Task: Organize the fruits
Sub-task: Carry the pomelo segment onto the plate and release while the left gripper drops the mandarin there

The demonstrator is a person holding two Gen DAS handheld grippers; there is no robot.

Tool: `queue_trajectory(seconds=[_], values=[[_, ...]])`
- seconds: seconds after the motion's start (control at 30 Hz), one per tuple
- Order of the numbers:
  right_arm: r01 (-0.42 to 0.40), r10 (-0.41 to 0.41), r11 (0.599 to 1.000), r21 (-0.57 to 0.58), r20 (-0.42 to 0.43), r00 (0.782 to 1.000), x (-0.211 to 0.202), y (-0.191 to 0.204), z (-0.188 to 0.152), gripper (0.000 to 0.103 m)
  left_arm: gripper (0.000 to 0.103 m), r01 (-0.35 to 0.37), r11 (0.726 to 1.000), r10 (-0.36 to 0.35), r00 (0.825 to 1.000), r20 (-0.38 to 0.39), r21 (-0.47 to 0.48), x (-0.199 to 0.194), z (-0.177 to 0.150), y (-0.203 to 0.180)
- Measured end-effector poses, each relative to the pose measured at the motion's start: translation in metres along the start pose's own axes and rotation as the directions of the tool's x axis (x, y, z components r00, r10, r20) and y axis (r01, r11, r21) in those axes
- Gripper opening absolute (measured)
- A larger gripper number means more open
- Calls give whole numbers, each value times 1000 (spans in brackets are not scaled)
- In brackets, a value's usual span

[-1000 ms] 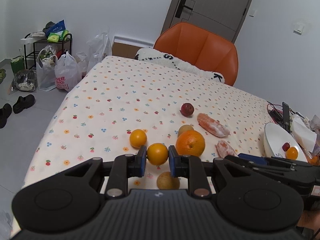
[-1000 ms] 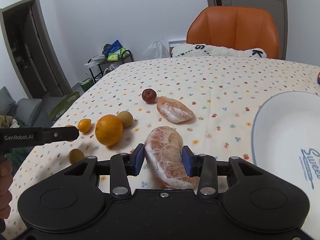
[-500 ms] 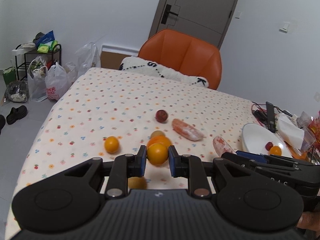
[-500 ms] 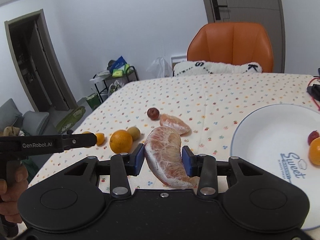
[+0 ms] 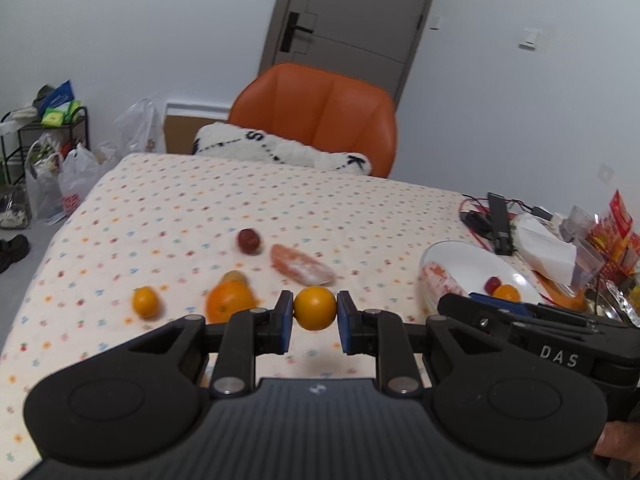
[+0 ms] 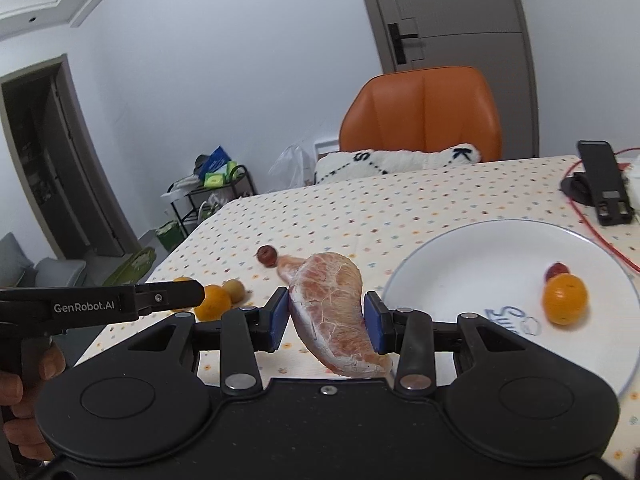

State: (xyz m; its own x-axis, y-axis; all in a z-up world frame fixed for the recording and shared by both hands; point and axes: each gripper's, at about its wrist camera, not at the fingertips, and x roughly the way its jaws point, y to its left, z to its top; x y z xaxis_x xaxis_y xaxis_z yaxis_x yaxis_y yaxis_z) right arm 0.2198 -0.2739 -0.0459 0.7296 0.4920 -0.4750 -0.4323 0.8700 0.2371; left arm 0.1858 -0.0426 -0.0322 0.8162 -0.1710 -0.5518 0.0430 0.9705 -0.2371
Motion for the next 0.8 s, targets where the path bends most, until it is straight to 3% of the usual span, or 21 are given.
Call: queue_trajectory(seconds=[0.8], values=[[86, -96, 989, 120, 77, 992, -43, -87, -10, 38, 21, 90, 986, -83, 995, -55, 138, 54, -2, -105]])
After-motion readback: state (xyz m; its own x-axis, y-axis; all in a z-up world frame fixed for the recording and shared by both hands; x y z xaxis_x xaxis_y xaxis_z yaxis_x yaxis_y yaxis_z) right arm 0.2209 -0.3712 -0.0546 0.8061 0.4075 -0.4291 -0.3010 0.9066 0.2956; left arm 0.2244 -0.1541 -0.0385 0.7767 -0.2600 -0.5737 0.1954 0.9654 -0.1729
